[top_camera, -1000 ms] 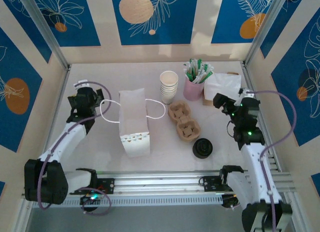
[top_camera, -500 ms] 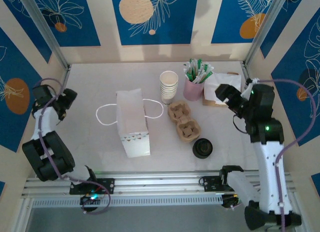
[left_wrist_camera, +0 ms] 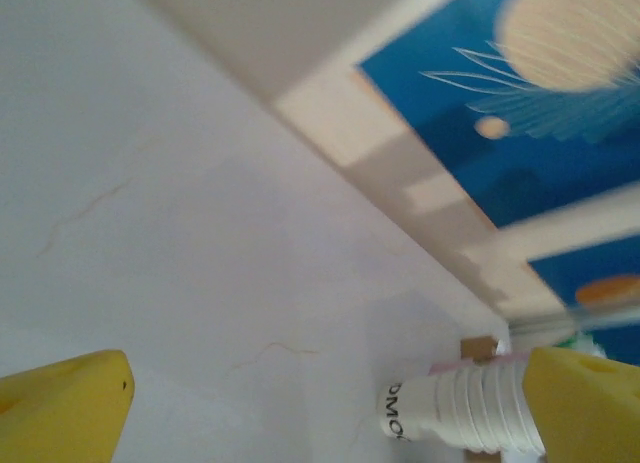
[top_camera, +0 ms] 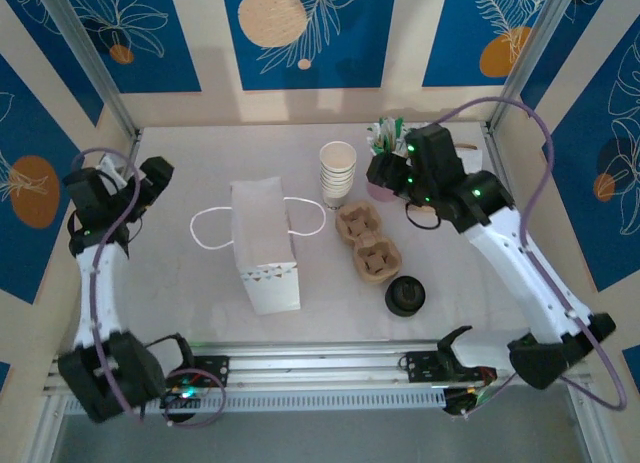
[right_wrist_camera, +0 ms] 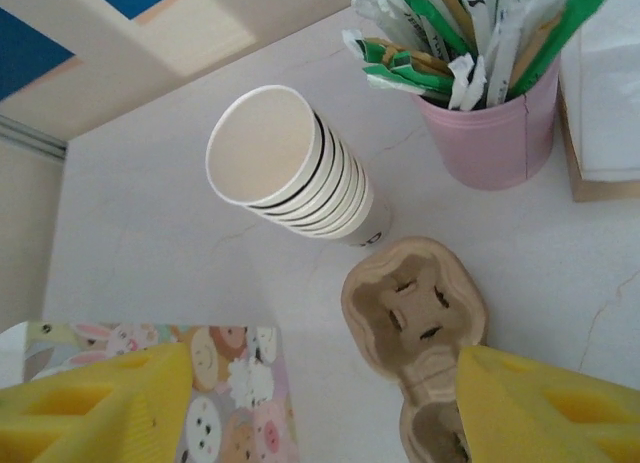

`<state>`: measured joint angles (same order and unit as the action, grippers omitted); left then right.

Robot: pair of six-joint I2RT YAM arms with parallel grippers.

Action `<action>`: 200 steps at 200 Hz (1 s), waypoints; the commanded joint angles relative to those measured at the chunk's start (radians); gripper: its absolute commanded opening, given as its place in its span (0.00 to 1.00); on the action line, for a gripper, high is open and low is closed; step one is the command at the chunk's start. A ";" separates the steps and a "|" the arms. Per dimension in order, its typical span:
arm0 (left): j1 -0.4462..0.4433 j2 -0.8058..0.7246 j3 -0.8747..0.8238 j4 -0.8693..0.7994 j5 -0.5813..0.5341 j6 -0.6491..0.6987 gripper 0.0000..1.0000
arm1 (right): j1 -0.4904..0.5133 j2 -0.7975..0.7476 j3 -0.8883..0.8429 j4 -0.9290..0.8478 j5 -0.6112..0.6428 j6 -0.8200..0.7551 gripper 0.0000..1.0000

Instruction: Pack the takeout coffee

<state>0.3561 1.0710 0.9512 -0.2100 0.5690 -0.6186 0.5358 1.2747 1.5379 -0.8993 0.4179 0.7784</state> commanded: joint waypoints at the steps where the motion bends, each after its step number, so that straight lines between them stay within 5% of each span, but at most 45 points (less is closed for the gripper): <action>1: -0.086 -0.119 0.034 -0.118 -0.125 0.224 1.00 | 0.017 0.083 0.053 -0.021 0.115 0.071 0.68; 14: -0.107 -0.169 -0.022 -0.045 -0.085 0.221 1.00 | 0.018 0.139 0.084 -0.013 0.115 0.091 0.67; 29: -0.109 -0.215 -0.141 0.099 -0.032 0.048 1.00 | 0.016 0.208 0.132 -0.001 0.102 0.095 0.66; 58: -0.098 -0.253 -0.345 0.575 0.161 -0.115 1.00 | 0.016 0.341 0.247 -0.030 0.097 0.103 0.62; 79: -0.110 -0.262 -0.268 0.416 0.260 0.014 1.00 | 0.016 0.419 0.304 -0.041 0.087 0.123 0.56; 108: -0.172 -0.286 -0.202 0.139 0.179 0.227 1.00 | 0.017 0.491 0.346 -0.047 0.094 0.162 0.50; 200: -0.238 -0.281 -0.239 0.194 0.196 0.153 0.95 | 0.046 0.644 0.479 -0.112 0.182 0.189 0.46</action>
<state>0.1345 0.7956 0.7136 -0.0227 0.7334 -0.4641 0.5705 1.9049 1.9774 -0.9592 0.5320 0.9363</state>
